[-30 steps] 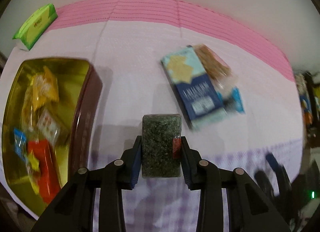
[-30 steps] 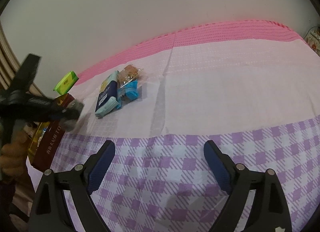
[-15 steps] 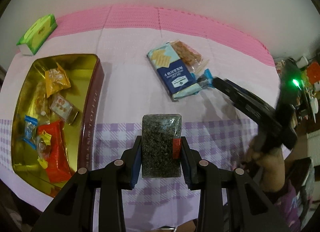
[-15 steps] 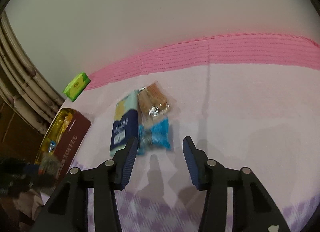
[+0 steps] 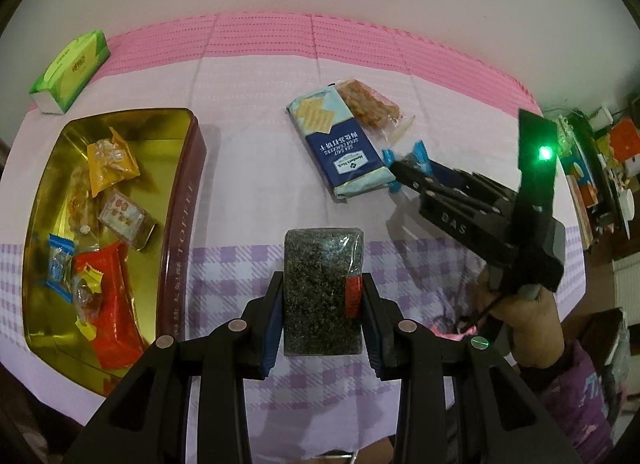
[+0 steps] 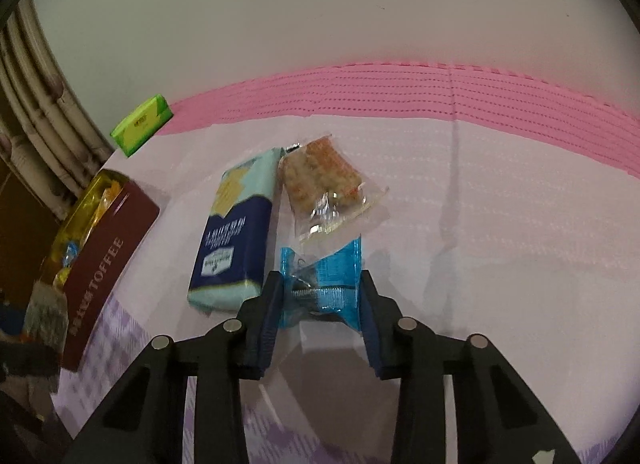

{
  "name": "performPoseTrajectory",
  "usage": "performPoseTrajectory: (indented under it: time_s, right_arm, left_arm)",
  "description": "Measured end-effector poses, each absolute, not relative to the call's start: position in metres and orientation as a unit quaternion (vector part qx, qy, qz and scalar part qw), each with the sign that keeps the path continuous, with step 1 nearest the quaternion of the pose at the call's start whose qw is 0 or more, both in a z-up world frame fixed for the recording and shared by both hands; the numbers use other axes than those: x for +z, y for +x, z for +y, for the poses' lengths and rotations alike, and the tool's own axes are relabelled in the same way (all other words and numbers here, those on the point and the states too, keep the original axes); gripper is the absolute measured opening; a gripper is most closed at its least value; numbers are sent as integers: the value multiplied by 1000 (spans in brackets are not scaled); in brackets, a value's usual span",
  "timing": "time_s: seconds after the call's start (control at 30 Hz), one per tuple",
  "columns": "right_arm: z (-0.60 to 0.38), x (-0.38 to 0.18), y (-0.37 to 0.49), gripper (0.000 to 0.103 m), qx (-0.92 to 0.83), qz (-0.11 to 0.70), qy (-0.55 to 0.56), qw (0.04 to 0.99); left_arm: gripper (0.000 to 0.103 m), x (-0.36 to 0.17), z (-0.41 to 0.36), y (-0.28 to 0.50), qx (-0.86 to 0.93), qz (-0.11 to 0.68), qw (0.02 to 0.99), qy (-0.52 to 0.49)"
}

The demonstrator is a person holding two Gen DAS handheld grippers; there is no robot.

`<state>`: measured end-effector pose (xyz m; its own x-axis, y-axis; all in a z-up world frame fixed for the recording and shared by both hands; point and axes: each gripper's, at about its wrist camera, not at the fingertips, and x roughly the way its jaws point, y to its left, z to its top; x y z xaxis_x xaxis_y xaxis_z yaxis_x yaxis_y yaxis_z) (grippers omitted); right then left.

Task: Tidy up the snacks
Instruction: 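Grasp the blue-wrapped candy with the right tool while the left tool holds the seaweed block, then carry the seaweed block into the gold tin and open the left tool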

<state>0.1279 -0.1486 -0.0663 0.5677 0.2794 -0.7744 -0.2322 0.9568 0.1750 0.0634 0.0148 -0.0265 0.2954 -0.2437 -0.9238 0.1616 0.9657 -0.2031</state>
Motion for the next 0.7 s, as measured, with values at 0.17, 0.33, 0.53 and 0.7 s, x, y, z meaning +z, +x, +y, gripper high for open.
performPoseTrajectory:
  time_s: [0.17,0.33,0.53,0.7]
  right_arm:
    - [-167,-61,95,32,130,426,50,894]
    - [-176,-57,56,32,110,412,60,902]
    - [-177,-58,38,32,91,406,55,908]
    - [-182,-63,38,32,76,409,65,907]
  left_arm:
    - [36,-24,15,58,-127,574,808,-33]
    - [36,-20,13,50,-128,564,816,-26]
    - [36,-10,16,35,-127,545,829,-14]
    - [36,-3,29,27,-116,530,840,-8]
